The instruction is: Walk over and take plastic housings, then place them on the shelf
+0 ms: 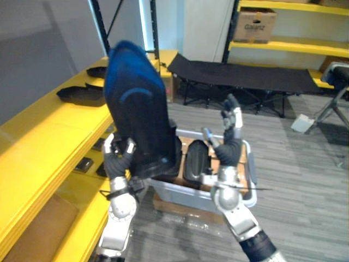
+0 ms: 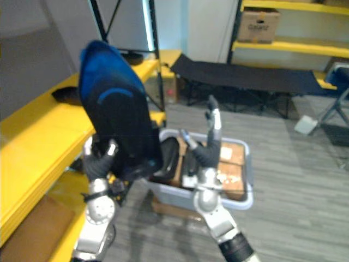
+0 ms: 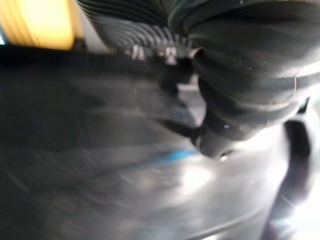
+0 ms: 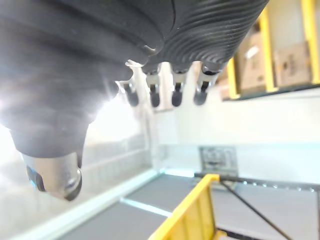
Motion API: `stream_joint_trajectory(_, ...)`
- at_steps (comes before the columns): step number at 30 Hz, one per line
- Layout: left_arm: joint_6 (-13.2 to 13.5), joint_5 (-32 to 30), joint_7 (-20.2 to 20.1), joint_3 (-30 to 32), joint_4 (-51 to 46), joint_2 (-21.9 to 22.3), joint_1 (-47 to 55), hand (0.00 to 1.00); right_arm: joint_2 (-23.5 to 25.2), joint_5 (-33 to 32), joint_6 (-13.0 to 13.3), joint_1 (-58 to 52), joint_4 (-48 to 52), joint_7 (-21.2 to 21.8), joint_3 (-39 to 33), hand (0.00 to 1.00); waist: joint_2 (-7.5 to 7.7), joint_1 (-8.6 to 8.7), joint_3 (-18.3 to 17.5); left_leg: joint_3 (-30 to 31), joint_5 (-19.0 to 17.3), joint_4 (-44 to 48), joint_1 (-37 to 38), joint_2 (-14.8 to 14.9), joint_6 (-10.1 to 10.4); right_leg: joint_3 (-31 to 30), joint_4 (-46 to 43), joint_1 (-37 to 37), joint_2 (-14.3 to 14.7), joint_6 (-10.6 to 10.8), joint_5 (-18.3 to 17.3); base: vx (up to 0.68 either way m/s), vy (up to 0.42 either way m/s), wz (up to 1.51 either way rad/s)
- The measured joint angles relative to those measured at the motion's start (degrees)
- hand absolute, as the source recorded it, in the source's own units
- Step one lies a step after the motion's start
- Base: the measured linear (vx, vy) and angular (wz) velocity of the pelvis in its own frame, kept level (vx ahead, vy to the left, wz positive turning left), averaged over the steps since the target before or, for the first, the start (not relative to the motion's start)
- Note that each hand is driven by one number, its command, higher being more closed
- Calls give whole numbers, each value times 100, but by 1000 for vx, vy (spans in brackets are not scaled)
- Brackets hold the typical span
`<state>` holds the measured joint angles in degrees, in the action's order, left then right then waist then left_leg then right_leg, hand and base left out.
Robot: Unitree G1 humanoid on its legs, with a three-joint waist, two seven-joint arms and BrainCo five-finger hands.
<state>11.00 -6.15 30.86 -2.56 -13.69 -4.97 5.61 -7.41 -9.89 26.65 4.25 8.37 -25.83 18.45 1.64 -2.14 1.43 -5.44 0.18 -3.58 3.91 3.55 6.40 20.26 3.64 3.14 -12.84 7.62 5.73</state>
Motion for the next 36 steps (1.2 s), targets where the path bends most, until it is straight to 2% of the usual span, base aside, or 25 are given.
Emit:
stream_joint_trajectory(1, 0, 1, -6, 38, -16, 20, 28, 100, 27, -360, 5, -84, 20, 159, -89, 0, 3, 12, 3, -1, -1, -5, 0, -1, -1, 0, 1, -2, -1, 1, -1, 0, 0, 0)
stream_joint_trajectory(2, 1, 82, -62, 158, -111, 112, 113, 100, 142, -1229, 8, -328, 9, 600, -426, 0, 19, 39, 11, -13, -4, -7, 1, -1, -1, -1, 3, -7, 0, 8, -6, 0, 0, 0)
stream_joint_trajectory(6, 16, 284, -138, 506, -149, 188, 297, 100, 418, -2091, -34, -1059, -206, 1225, -1371, 0, 12, 156, 20, -58, -55, -6, -3, 0, 3, -31, 19, -13, 3, 49, 8, 25, 7, -4)
stream_joint_trajectory(10, 151, 722, -312, 646, -149, 344, 527, 100, 502, -2315, -79, -1492, -948, 1495, -2137, 0, 17, 238, 28, -134, -117, 3, 0, -4, 0, -96, 84, -13, 6, 76, 26, 28, 10, -9)
stream_joint_trajectory(12, 196, 1020, -528, 625, -148, 349, 636, 100, 505, -2328, -177, -1543, -1551, 1619, -2419, 0, -8, 296, 78, -143, -143, 9, 3, -4, -4, -122, 85, -15, 7, 77, 26, 6, 5, -4)
stream_joint_trajectory(16, 367, 1103, -725, 622, -153, 377, 677, 100, 558, -2238, -228, -1594, -1903, 1964, -2428, 0, -54, 297, 213, -126, -150, 11, -10, -4, -9, -110, 85, -10, 5, 80, 25, -8, 0, 2)
stream_joint_trajectory(20, 441, 1231, -687, 628, -285, 382, 805, 100, 577, -2002, -244, -1582, -2113, 2110, -2374, 0, -56, 291, 216, 9, -150, 19, -98, -18, -13, 20, 84, 13, -11, 94, 14, -5, 2, 16)
stream_joint_trajectory(24, 552, 818, -237, 791, -445, 416, 820, 100, 576, -1966, -280, -1506, -2365, 2127, -2183, 0, -54, 210, 233, 188, -147, 22, -110, -32, -14, 212, 84, 99, -22, 113, 0, 2, -1, 21)
stream_joint_trajectory(28, 560, -152, 705, 1351, -802, 598, 944, 100, 571, -1965, -279, -1324, -2532, 2349, -1953, 0, -45, 114, 235, 410, -147, 25, -208, -60, -15, 521, 84, 209, -42, 150, -54, 2, -1, 33)
stream_joint_trajectory(30, 552, -616, 1275, 1824, -1002, 657, 1054, 100, 568, -1954, -279, -1211, -2564, 2490, -1787, 0, -46, -60, 235, 638, -124, 28, -217, -77, -19, 709, 83, 303, -44, 165, -69, 43, -5, 46)
stream_joint_trajectory(33, 552, -792, 1826, 2331, -1260, 873, 1215, 100, 552, -1767, -272, -1006, -2627, 2624, -1508, 0, -16, -285, 217, 957, -121, 52, -283, -118, -22, 1085, 82, 469, -49, 155, -77, 36, -9, 54)
stream_joint_trajectory(36, 552, -792, 1985, 2733, -1330, 921, 1385, 100, 555, -1723, -271, -730, -2780, 2782, -1223, 0, 55, -538, 210, 1220, -122, 140, -414, -151, -23, 1314, 30, 521, -52, 136, -88, 27, -1, 49)
